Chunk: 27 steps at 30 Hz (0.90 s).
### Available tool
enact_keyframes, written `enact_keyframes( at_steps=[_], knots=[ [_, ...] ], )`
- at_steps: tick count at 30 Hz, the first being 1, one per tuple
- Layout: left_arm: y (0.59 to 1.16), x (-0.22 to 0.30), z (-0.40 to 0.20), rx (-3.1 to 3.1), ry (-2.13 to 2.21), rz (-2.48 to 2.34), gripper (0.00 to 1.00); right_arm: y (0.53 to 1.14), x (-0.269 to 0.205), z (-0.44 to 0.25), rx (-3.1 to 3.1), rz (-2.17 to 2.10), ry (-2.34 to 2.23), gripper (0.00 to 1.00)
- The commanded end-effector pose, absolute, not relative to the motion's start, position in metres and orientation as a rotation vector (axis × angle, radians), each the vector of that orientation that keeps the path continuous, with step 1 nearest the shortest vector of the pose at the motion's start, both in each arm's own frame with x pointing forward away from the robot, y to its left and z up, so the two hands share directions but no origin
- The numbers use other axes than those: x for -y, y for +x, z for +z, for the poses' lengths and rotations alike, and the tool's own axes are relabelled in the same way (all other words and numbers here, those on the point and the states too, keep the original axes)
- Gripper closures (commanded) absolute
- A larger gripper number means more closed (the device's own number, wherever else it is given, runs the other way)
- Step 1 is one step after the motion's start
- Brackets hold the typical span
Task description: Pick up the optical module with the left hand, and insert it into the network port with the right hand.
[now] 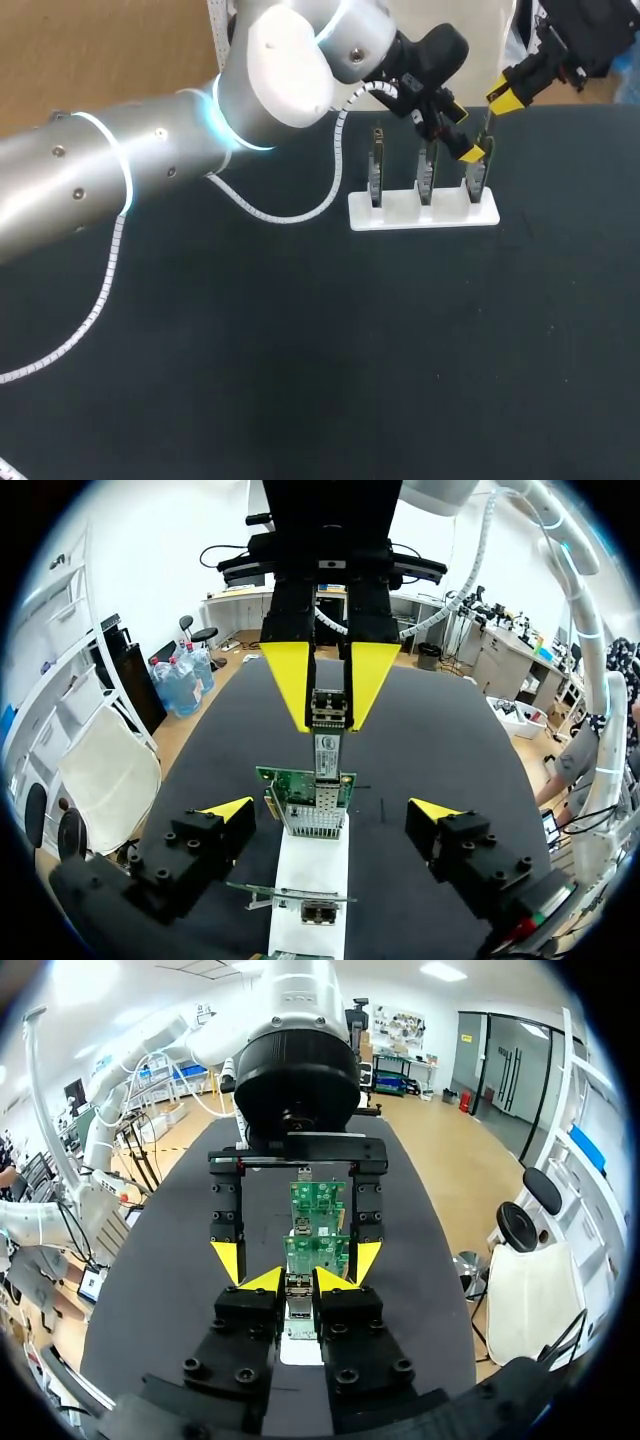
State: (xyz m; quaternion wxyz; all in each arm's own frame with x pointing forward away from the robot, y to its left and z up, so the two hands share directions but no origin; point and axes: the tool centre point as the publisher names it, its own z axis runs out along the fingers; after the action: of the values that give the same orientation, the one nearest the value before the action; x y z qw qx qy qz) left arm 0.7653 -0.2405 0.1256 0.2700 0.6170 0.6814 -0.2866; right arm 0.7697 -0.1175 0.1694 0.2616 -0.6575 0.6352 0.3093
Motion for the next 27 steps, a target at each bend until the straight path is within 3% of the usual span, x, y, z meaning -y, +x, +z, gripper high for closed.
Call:
enact_keyframes(
  at_steps=[1, 27],
  knots=[
    [0.7665, 0.2411, 0.1256, -1.837, 1.666, -0.772, 0.0, 0.7706, 0.1173, 0.1667, -1.721, 0.841, -1.775, 1.0],
    [0.7665, 0.2411, 0.1256, -1.837, 1.666, -0.772, 0.0, 0.7704, 0.1176, 0.1663, -1.726, 0.843, -1.772, 1.0]
  ],
)
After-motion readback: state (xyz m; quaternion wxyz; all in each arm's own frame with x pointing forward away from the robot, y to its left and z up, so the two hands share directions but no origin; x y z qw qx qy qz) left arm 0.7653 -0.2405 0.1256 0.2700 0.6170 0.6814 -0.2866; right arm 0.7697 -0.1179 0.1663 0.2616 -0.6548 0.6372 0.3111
